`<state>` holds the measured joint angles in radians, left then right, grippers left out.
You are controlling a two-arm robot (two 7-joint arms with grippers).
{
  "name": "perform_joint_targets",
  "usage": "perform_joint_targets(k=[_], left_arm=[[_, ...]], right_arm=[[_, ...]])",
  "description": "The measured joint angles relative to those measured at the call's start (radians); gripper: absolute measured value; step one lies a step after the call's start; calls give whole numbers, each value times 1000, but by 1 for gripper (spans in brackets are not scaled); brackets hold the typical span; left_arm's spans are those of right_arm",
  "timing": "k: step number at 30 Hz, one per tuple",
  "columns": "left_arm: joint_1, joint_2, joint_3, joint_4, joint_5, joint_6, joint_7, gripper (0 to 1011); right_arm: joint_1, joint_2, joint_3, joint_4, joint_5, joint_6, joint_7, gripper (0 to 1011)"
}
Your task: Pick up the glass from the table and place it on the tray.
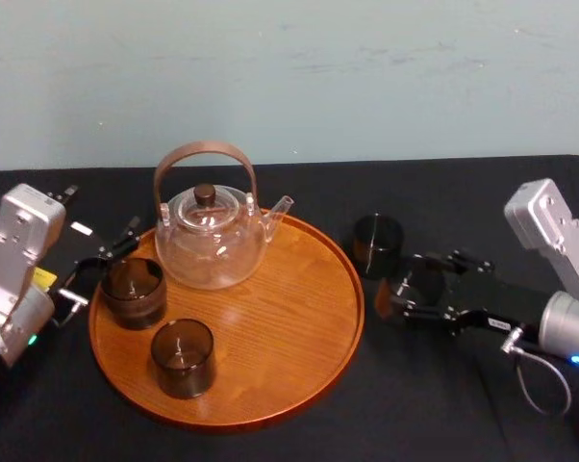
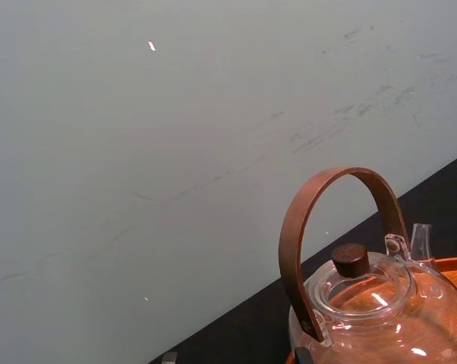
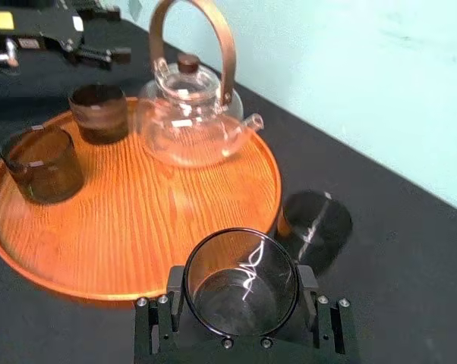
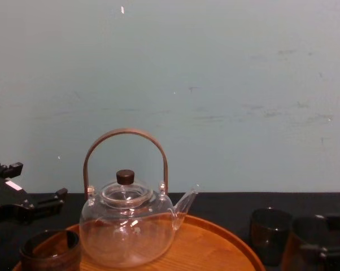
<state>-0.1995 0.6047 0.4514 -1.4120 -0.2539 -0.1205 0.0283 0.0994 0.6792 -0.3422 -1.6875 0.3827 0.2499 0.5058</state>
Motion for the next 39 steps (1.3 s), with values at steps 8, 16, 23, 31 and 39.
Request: perform_joint_targets(k=[8,16,23,31,39], left_arm=[[0,0,0,0,0,0,0,1002],[0,0,0,0,0,0,0,1001],[0,0,0,0,0,0,0,1001],[0,0,0,0,0,0,0,1001],[0,0,0,0,0,0,0,1001]], right_arm=[[66,-27,-53,26,-14,-18,27,900],[121,-53,-109,52,-26,-33,56,900],[165,-76,-157,75,-38,-45,81,900],[210,-108,-210,109,-50,-57,104,900],[243,-137,-248,147,-62,-65,113,900]])
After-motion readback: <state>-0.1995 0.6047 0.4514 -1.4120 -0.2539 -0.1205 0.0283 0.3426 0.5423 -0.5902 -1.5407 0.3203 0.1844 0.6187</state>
